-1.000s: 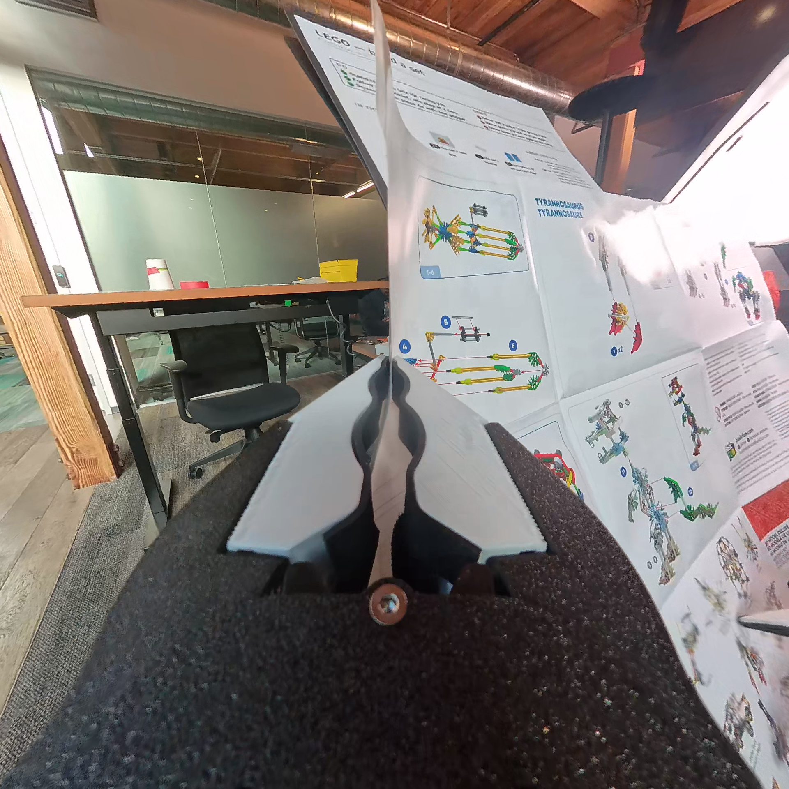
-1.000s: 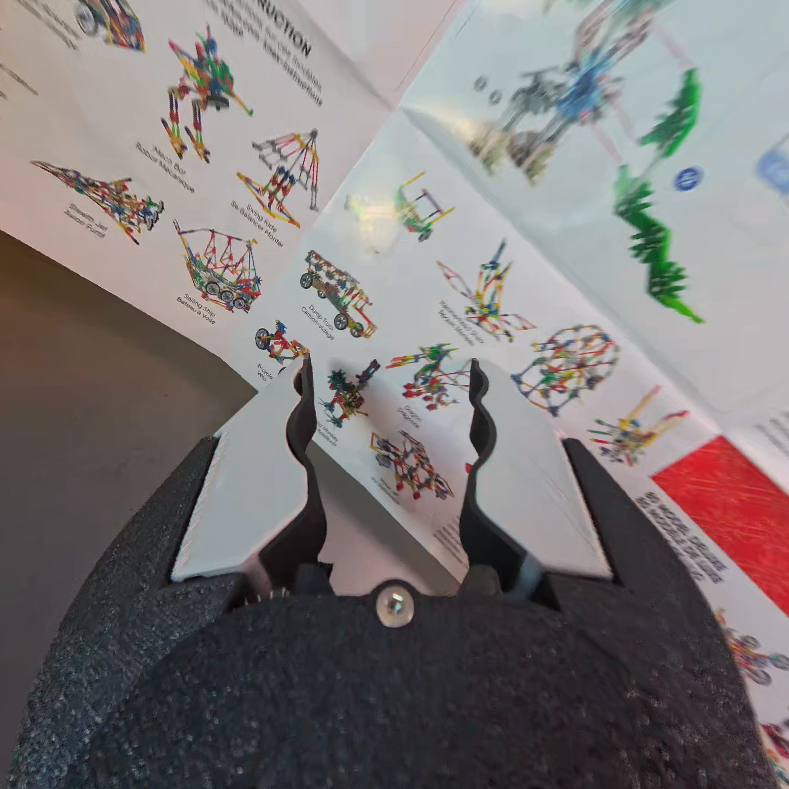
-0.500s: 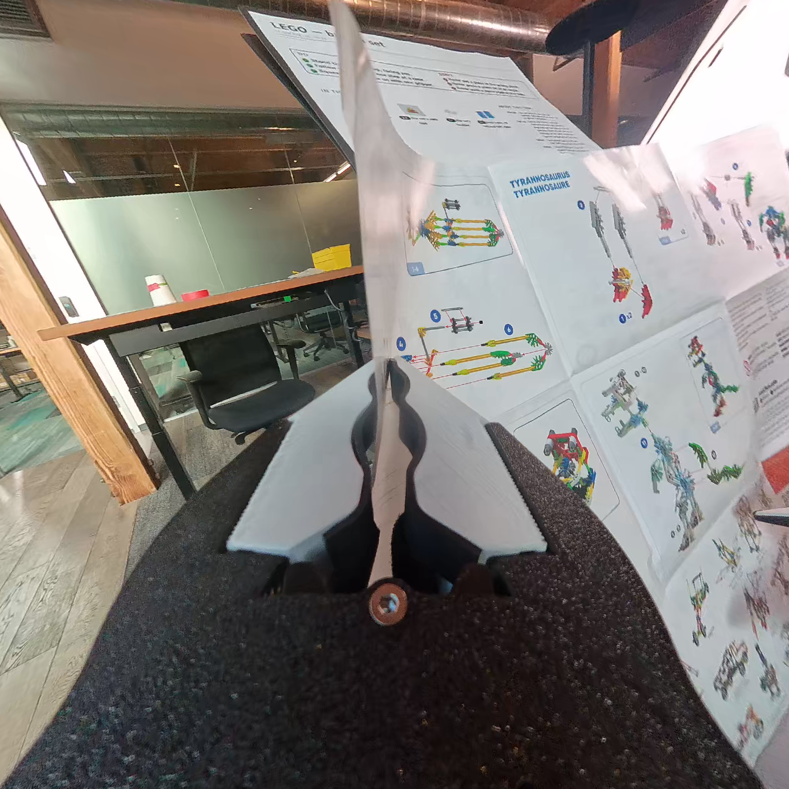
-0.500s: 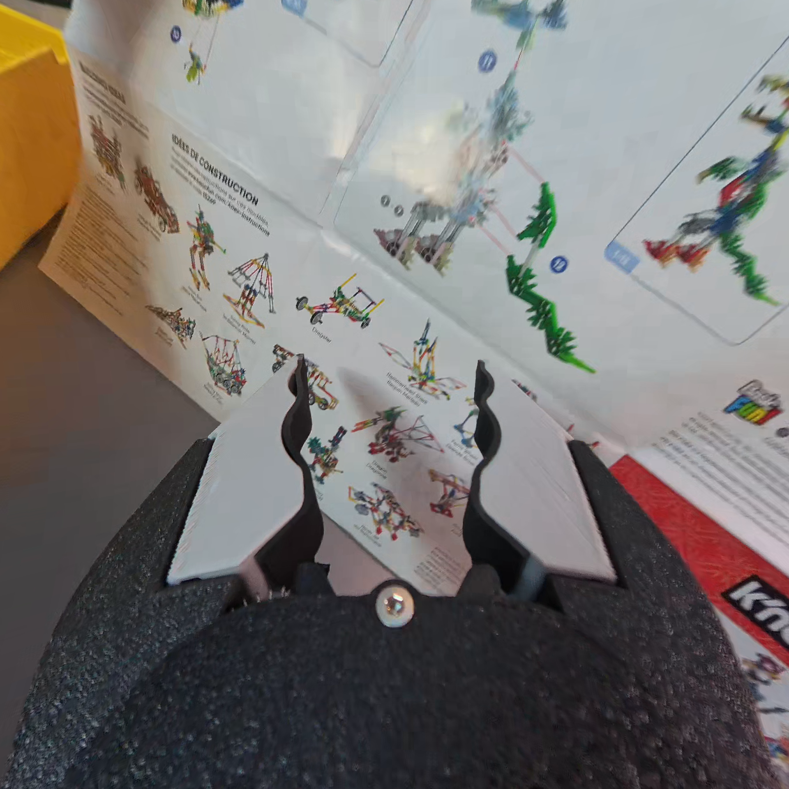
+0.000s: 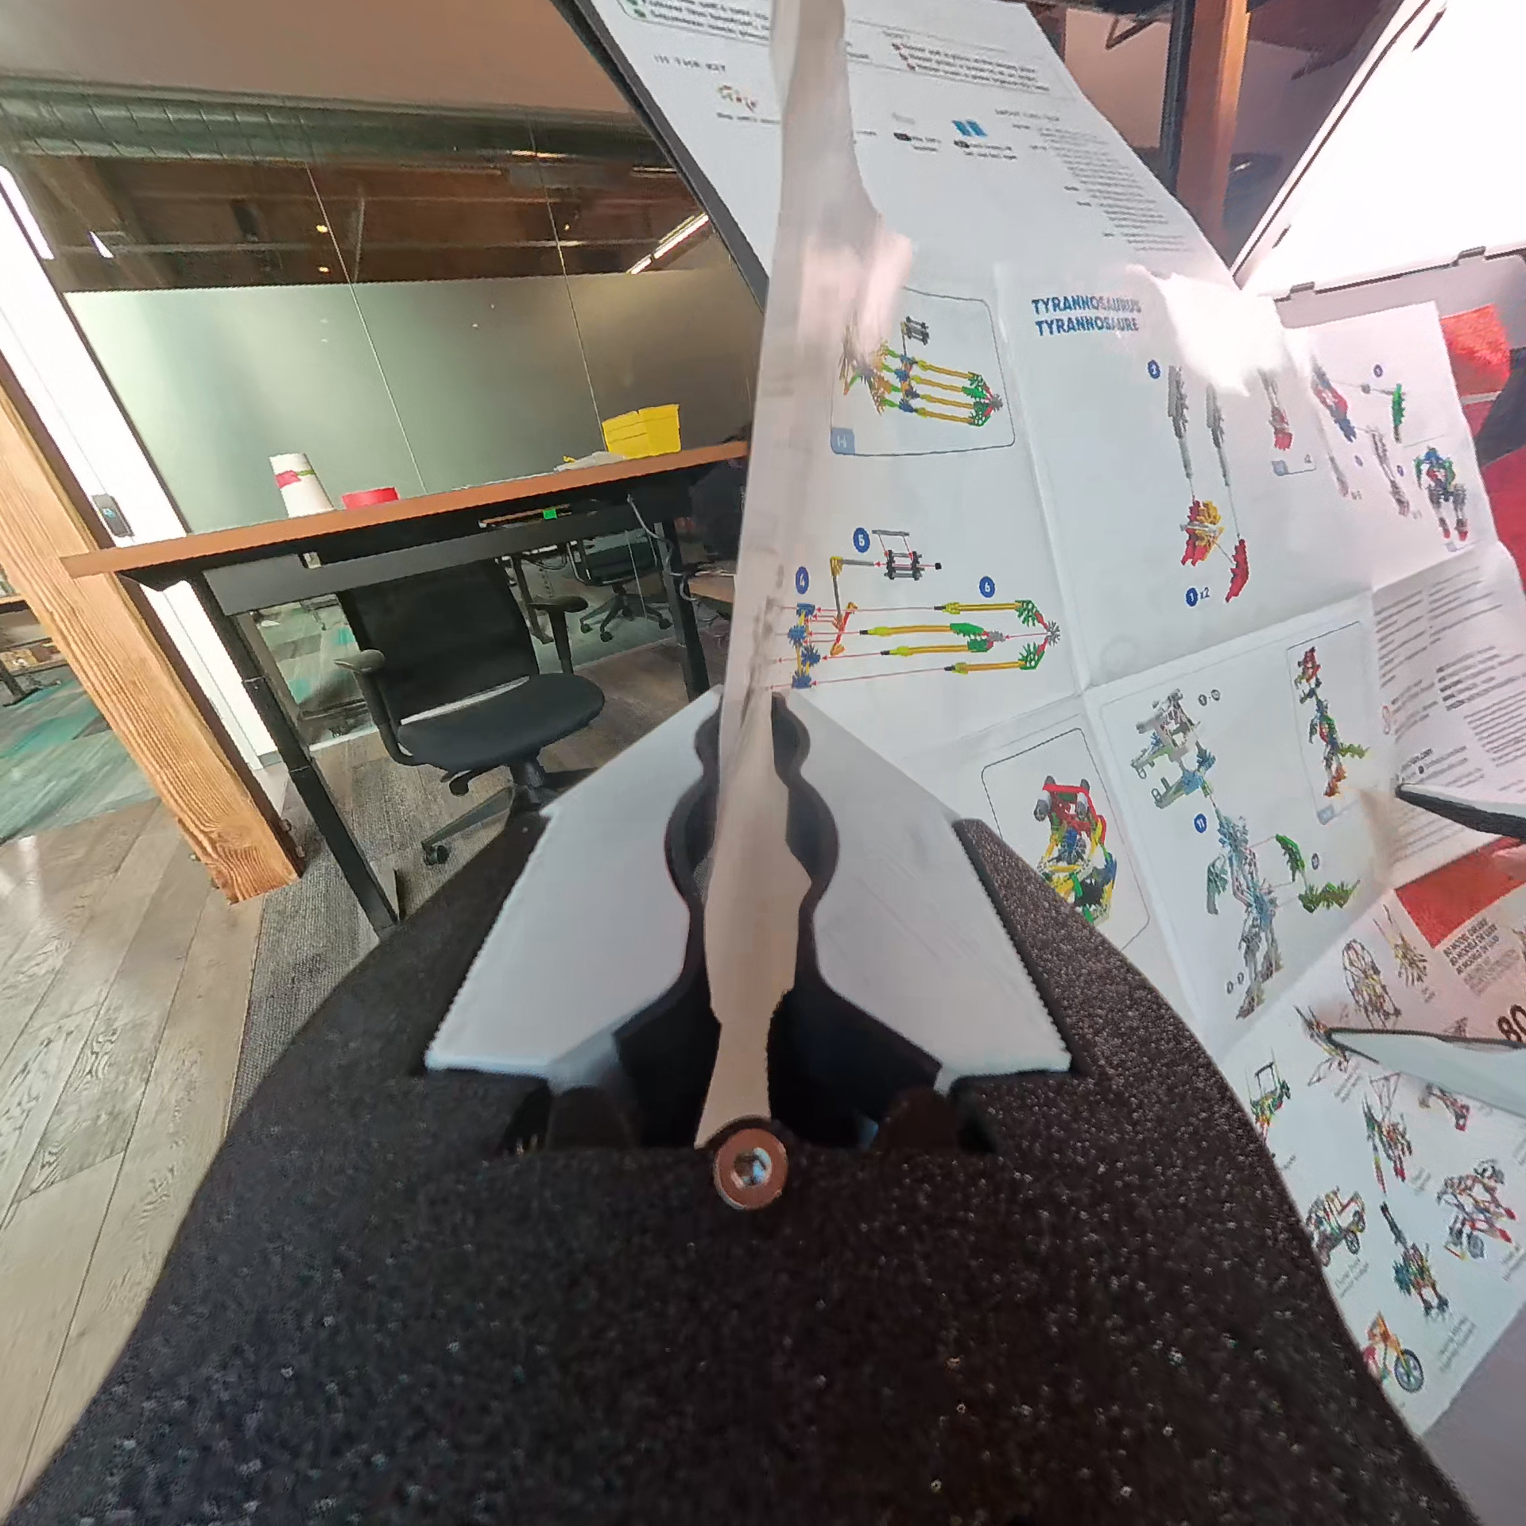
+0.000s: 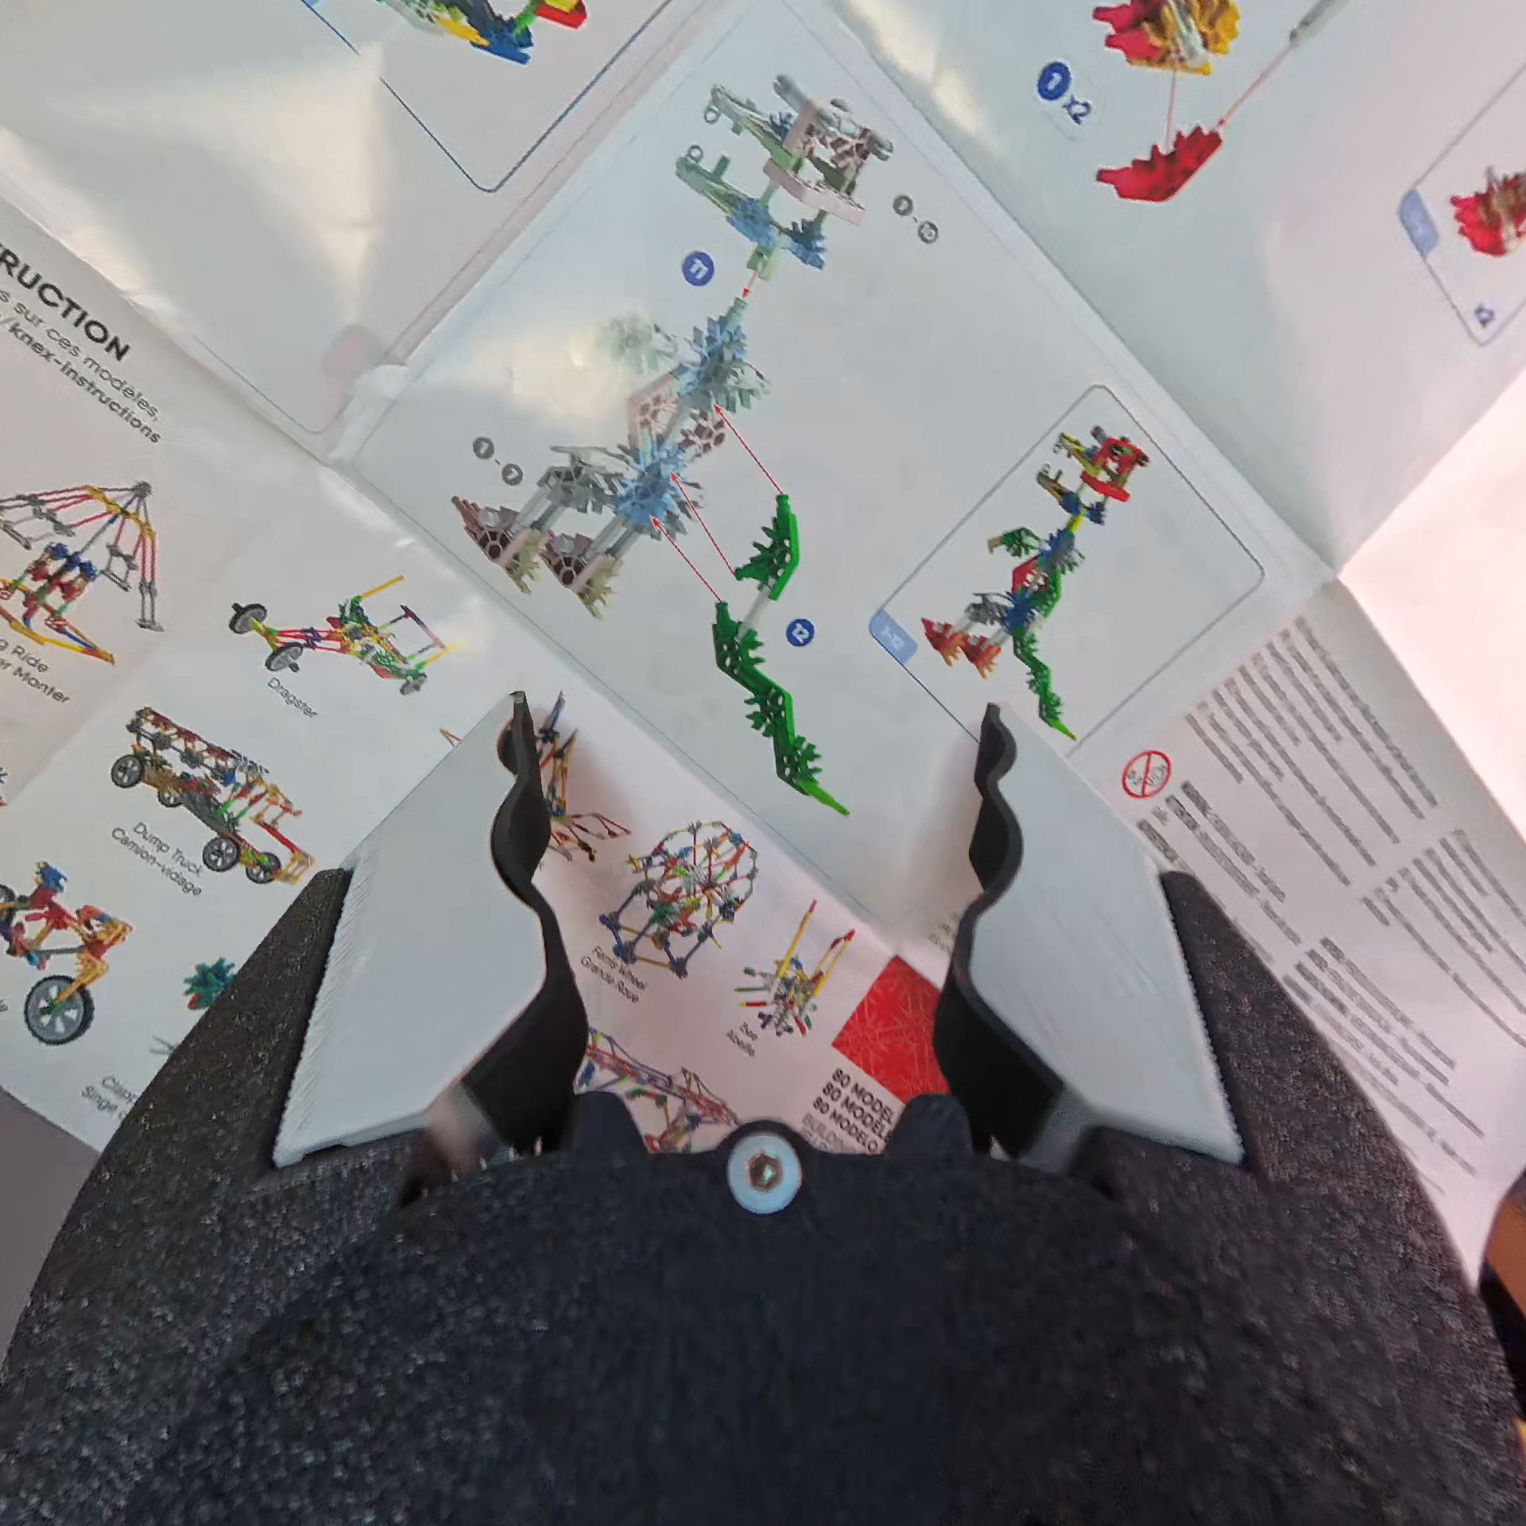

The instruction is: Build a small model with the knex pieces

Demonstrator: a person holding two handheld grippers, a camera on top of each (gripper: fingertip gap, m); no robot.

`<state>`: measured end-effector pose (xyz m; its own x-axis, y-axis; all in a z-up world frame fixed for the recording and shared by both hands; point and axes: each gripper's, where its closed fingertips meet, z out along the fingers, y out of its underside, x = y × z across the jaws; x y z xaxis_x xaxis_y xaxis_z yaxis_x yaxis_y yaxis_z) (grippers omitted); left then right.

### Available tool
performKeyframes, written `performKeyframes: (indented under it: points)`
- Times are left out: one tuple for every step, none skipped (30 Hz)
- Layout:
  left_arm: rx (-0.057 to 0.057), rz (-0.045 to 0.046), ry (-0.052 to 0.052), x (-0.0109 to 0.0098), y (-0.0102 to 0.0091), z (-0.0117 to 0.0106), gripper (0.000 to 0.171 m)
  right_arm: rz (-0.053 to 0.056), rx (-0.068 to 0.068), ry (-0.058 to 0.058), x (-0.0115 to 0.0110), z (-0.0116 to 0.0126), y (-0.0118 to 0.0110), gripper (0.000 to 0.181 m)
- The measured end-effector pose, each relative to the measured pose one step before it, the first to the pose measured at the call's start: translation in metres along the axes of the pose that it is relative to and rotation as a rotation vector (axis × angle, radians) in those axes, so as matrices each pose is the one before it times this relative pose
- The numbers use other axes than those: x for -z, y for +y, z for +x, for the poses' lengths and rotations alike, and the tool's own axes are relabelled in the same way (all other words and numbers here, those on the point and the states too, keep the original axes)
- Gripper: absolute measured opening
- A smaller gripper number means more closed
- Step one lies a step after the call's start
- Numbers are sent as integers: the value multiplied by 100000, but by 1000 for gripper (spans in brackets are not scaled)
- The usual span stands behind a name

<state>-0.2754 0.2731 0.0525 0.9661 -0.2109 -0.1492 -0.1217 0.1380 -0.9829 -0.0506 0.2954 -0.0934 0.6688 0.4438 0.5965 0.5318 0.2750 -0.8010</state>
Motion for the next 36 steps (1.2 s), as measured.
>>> performKeyframes:
  points:
    - [178,-332,718,320,241,21,10,-1250,-2832,316,766,526,625,103]
    - [37,-779,1645,249,308,190,11,-1525,-3480,330,719,540,690,104]
    - [406,-2155,2275,157,519,300,12,-1967,-4239,310,564,545,806,104]
    - [721,-2806,1697,121,601,260,13,-2744,-4475,-340,305,421,959,103]
    - [507,-1948,901,127,508,200,13,-3919,-3003,-675,-38,302,1158,105]
    - [694,-1577,1624,87,437,307,13,-2827,-651,615,-274,445,1014,106]
    - [1852,-2610,3003,17,539,475,13,-1573,1139,1322,-467,506,768,106]
    - [2906,-3783,3096,-29,637,450,16,-1846,2482,1666,-635,546,702,108]
    - [2477,-3693,1996,-2,600,298,19,-1617,3431,1516,-715,518,558,109]
    - [1397,-3368,773,43,559,127,23,-830,2758,1415,-640,550,305,109]
    - [197,-2515,467,107,460,93,24,775,1731,970,-542,572,-22,107]
    - [-200,-2115,1497,75,472,236,23,1416,1389,-33,-511,460,-141,106]
    - [460,-3171,2912,-11,668,404,21,-72,912,396,-531,536,49,106]
    - [731,-4291,2265,-97,838,300,18,-145,527,-880,-551,327,45,105]
    - [-497,-3752,466,-84,795,66,10,27,797,-683,-453,304,-7,106]
    - [-1813,-2075,79,-27,565,79,0,248,839,94,-255,334,-74,104]
    - [-1616,-320,-592,39,273,35,0,-73,-308,-184,-57,239,-33,100]
    - [-283,429,-1133,110,128,-41,0,49,-1599,-1205,155,15,-22,100]
    - [920,229,-2010,127,153,-215,0,170,-1813,-1315,274,-77,29,100]
    - [1264,195,-2543,162,215,-345,0,-743,-1322,-481,335,39,266,101]
    - [1843,127,-2450,165,292,-395,0,-422,-1460,-534,439,63,290,102]
    - [2913,14,-2394,176,366,-470,0,-626,-1423,-478,559,61,310,102]
    - [3522,555,-1916,181,307,-451,0,-663,-1501,-606,735,3,325,102]
    - [3456,798,-1215,194,266,-363,0,-1012,-2320,-703,845,-104,412,102]
    - [2725,667,-1041,183,255,-338,0,-2060,-2431,-1393,840,-323,650,102]
    - [1847,516,-1454,165,243,-352,0,-3746,-3104,-1697,782,-445,977,102]
    - [1295,292,-1356,138,211,-293,0,-2690,-3656,-2982,673,-681,918,102]
    - [1174,408,-1165,123,142,-240,0,-1796,-3562,-3320,484,-720,807,102]
    - [1177,656,-640,103,13,-138,0,-2997,-2978,-2409,139,-463,912,104]
    - [1092,236,639,39,3,65,0,-2557,-2097,-1616,-149,-157,666,109]
    - [711,246,805,41,-45,115,0,-1311,135,530,-340,330,306,110]
    - [243,434,305,72,-93,77,0,-635,838,1887,-453,660,86,110]
    - [115,569,542,105,-129,124,0,-904,-323,832,-607,616,28,110]
    - [69,691,924,137,-136,175,0,-1188,-1232,493,-727,660,10,110]
    - [-253,257,300,155,-65,94,0,-1663,-655,1583,-757,900,20,110]
    - [-927,-81,-449,170,15,-20,0,-1369,-881,2274,-687,1080,-78,110]
